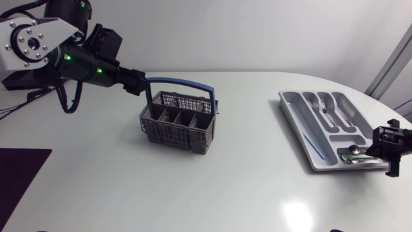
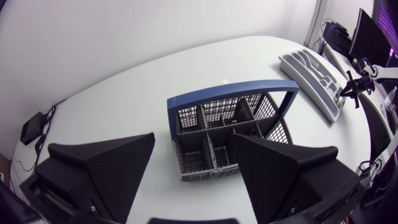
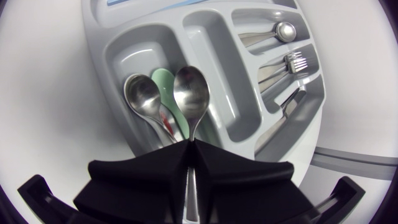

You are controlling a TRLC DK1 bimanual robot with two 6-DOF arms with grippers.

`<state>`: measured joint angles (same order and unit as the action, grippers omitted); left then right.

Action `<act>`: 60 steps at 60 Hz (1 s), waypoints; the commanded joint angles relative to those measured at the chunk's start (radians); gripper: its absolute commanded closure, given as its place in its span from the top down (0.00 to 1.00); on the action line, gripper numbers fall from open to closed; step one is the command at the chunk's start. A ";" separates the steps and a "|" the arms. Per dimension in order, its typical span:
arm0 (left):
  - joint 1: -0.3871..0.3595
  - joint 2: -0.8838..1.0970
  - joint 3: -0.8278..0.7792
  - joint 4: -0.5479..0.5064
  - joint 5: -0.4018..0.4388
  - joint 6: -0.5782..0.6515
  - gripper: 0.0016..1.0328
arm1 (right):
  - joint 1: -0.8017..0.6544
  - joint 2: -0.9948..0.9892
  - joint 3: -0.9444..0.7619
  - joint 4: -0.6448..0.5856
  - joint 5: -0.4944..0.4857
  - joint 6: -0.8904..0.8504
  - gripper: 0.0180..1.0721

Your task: Unload the cutlery basket into the drawer organizer.

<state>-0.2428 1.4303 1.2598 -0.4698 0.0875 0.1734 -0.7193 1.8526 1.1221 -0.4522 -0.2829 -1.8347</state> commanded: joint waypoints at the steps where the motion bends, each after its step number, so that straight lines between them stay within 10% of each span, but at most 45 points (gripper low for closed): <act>1: 0.025 -0.022 -0.036 0.011 -0.006 0.031 0.84 | 0.012 0.019 -0.016 0.029 0.005 -0.028 0.55; 14: 0.097 -0.025 -0.092 0.062 -0.005 0.049 0.84 | 0.012 -0.070 -0.039 0.018 -0.002 0.043 0.85; 30: 0.145 0.024 -0.145 0.115 0.026 0.072 0.84 | 0.152 -0.351 -0.166 -0.074 -0.101 0.247 0.86; 60: 0.217 0.234 -0.146 0.166 0.066 0.218 0.83 | 0.882 -0.526 -0.303 0.029 0.011 0.963 0.85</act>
<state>-0.0219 1.6257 1.1290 -0.3161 0.1425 0.3504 0.0708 1.2888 0.8299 -0.4473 -0.3042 -1.0157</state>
